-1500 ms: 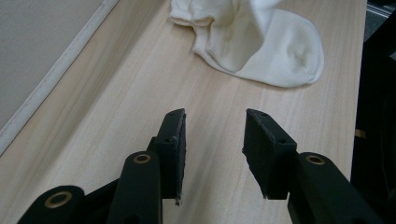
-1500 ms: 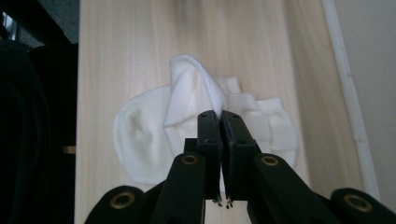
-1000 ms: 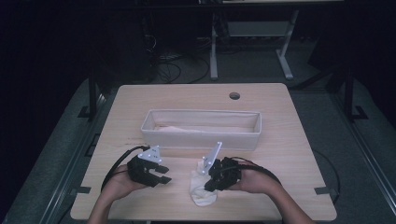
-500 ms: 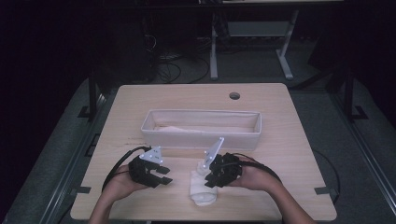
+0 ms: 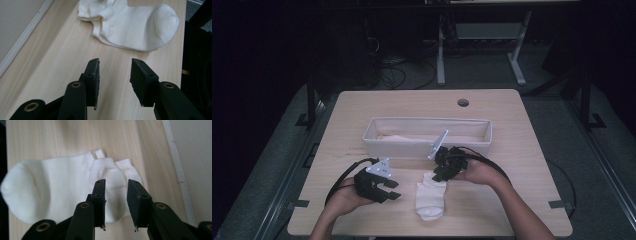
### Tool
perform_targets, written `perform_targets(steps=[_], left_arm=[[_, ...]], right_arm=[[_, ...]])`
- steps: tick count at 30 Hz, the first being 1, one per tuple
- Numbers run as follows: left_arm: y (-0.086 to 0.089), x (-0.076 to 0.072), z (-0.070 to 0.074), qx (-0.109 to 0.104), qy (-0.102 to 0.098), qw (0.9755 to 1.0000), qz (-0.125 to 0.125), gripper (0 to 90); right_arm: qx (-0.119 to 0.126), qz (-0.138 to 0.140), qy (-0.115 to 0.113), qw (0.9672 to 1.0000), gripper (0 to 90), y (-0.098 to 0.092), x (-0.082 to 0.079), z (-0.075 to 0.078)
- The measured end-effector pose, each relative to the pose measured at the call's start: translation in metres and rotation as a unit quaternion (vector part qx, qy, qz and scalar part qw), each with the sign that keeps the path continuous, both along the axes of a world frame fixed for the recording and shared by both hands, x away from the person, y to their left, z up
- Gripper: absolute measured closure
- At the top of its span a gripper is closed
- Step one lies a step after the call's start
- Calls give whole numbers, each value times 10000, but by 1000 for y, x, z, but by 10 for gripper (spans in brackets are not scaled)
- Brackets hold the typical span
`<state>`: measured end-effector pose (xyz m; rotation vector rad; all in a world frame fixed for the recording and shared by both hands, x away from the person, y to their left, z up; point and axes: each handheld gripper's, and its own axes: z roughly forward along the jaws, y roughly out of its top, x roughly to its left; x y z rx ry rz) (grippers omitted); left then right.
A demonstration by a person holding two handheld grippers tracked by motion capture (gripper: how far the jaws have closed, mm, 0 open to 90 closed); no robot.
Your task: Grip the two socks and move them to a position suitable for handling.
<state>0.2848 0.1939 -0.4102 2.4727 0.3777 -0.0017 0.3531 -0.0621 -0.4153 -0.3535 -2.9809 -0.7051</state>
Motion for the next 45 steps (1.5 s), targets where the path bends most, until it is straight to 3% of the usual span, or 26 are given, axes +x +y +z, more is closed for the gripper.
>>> perform_targets(steps=[9,17,22,27,32,40,45], left_arm=[[3,1,0,-32,32,10000,22,591],[5,2,-1,-69,49,10000,48,590],[6,3,-1,-80,65,9999,62,591],[6,3,-1,-87,67,9999,68,591],[3,2,0,-126,59,9999,16,590],[-3,0,-1,-102,90,9999,-82,591],[-4,-1,-1,-91,63,9999,-111,591]], right_arm=[[-195,114,172,9996,671,12,9,-19],[-270,130,-107,9995,828,13,7,-19],[-260,140,-127,9995,875,11,4,-14],[-290,139,-74,9995,881,11,0,-5],[-256,68,-292,9992,880,13,0,10],[-461,-132,-319,9983,860,20,11,-12],[-468,-188,-385,9980,776,21,10,-10]])
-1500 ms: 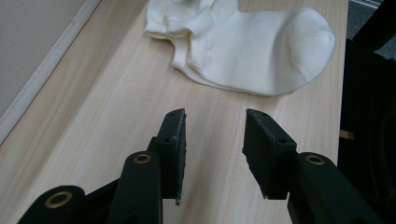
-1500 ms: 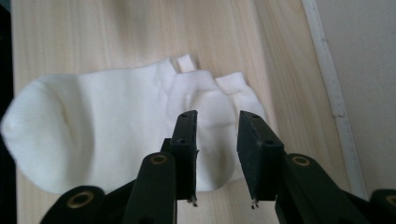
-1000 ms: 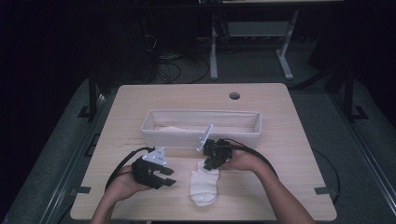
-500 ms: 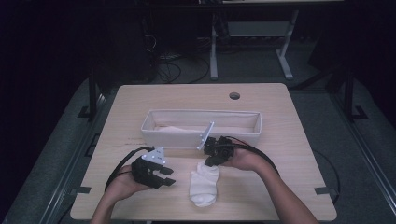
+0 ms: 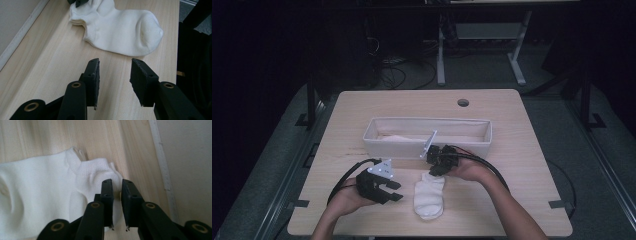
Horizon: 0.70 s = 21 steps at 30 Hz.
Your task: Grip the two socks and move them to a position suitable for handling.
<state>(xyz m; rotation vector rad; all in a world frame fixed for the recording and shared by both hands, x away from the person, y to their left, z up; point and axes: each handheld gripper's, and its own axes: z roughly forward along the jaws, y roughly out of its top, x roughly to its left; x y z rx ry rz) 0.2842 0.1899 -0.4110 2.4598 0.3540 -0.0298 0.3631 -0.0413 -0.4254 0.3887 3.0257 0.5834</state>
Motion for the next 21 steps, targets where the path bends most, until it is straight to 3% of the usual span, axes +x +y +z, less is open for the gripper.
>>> perform_targets(steps=[5,8,11,15,21], left_arm=[[0,0,0,12,2,10000,0,590],[0,0,0,6,5,10000,10,591],[0,0,0,1,8,10000,18,590],[-2,0,-1,22,21,10000,-3,594],[-5,0,-1,72,11,9999,-83,596]], right_arm=[[132,-56,-66,9999,719,-8,-7,10],[173,-99,5,9998,713,-13,-12,16],[369,-89,167,9991,745,-19,-20,19],[418,25,321,9986,827,-21,-33,13],[331,3,393,9987,844,-19,-31,-1]])
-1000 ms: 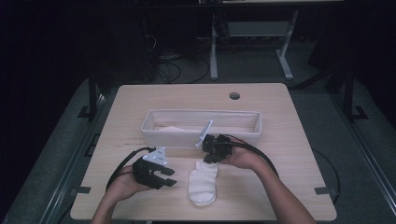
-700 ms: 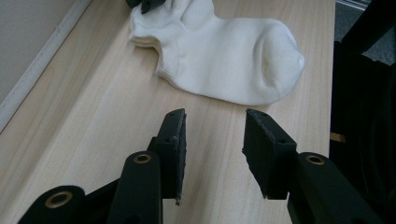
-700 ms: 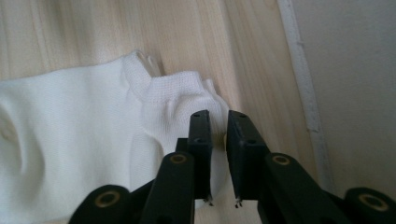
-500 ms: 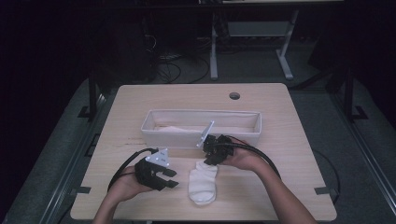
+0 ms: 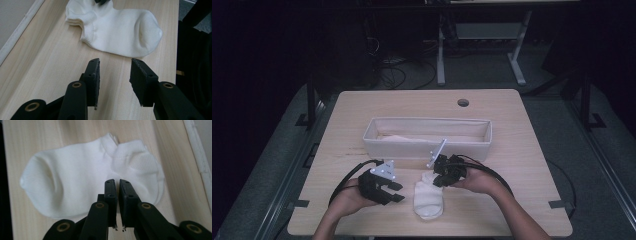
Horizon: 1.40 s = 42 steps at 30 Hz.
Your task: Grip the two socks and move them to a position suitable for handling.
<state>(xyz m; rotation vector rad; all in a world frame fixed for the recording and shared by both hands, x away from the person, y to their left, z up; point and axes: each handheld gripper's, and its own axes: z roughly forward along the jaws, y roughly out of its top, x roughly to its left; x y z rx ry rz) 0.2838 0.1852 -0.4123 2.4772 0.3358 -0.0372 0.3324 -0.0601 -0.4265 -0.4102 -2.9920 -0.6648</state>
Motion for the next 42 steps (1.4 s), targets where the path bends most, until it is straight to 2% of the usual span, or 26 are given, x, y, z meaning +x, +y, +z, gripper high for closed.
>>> perform_targets(steps=[4,8,9,12,15,17,18,21,23,26,29,31,34,36,39,42], left_arm=[[0,0,-1,-4,32,10000,25,596],[1,0,-1,1,26,10000,27,596],[2,0,0,-27,23,10000,46,596],[3,0,0,-42,4,10000,66,596],[3,0,0,-40,19,10000,82,596],[3,0,0,-43,30,10000,81,596],[3,0,0,-28,36,10000,74,595],[3,1,-1,-11,40,10000,62,595],[3,1,-1,-15,43,10000,72,596],[3,1,-1,-40,57,9999,85,595],[3,1,-2,-30,61,9999,92,595],[3,1,-2,-21,51,9999,87,596],[4,1,0,-57,30,9999,102,596],[5,1,0,-59,27,9999,112,596],[6,1,0,-73,28,9999,126,596],[7,2,0,-71,21,9999,106,596]], right_arm=[[-63,-114,33,9999,837,-4,3,-10],[2,-105,-45,9999,822,-5,-1,-6],[105,-49,-78,9999,815,-5,-7,1],[225,102,-95,9997,810,-3,-19,9],[425,266,20,9987,810,-2,-30,10],[422,328,80,9985,810,-1,-35,9],[396,411,106,9983,811,1,-42,6],[253,457,115,9986,810,2,-47,-3],[243,432,218,9985,810,1,-47,-12],[255,424,220,9985,806,-2,-49,-16],[307,388,143,9987,803,-3,-52,-9],[463,435,81,9979,803,-3,-56,-1],[682,630,99,9956,803,2,-64,7],[736,734,143,9945,803,6,-68,7],[668,845,199,9940,803,14,-72,-2],[524,802,254,9951,810,18,-72,-14]])
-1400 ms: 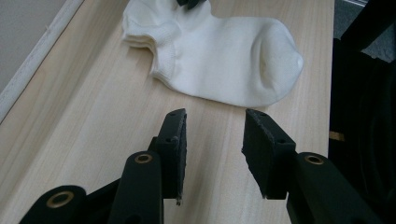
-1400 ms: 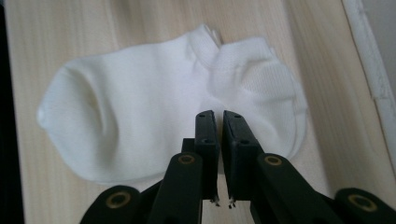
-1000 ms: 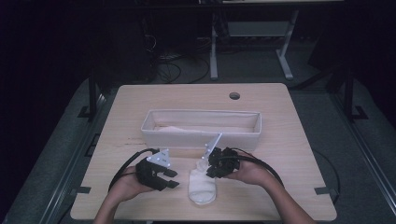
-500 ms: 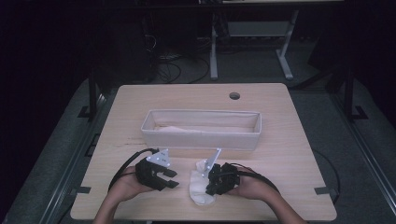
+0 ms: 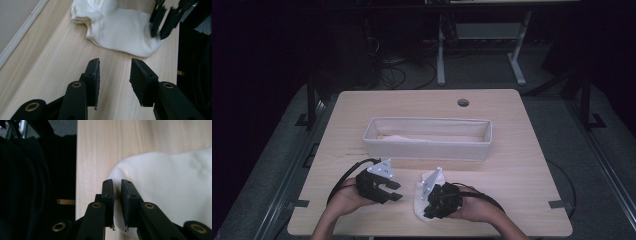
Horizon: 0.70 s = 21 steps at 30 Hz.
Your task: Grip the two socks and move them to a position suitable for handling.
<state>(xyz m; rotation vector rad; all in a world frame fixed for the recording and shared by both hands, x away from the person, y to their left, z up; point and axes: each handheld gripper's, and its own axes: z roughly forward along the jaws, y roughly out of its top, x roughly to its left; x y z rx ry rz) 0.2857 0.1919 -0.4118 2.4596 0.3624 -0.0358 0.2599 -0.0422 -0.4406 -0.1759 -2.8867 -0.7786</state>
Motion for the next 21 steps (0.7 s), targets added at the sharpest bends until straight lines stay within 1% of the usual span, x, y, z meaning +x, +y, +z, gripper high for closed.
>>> perform_targets(steps=[2,5,7,8,9,11,12,14,17,19,21], left_arm=[[0,0,0,2,11,10000,7,596],[0,0,-1,22,22,10000,8,596],[0,0,0,-8,4,10000,22,595],[0,0,0,-22,8,10000,37,595],[0,0,0,-31,5,10000,41,595],[0,0,0,7,3,10000,23,595],[0,0,0,14,1,10000,21,596],[0,0,-1,22,6,10000,19,595],[0,0,-1,5,10,10000,26,595],[-1,0,-2,-5,28,10000,36,595],[-2,0,-2,32,21,10000,6,595]], right_arm=[[51,-35,63,10000,811,0,1,-3],[51,-12,13,10000,808,-1,0,1],[175,8,-37,9998,808,-3,-1,6],[199,-9,-69,9998,808,-5,0,8],[192,-23,-76,9998,808,-5,0,7],[34,-95,-103,9999,807,-6,1,4],[-27,-104,-76,9999,805,-7,2,0],[18,-125,-44,9999,797,-8,2,-2],[84,-73,-159,9998,776,-9,0,2],[146,-93,-234,9996,776,-11,0,7],[187,-131,-281,9993,777,-13,0,9]])
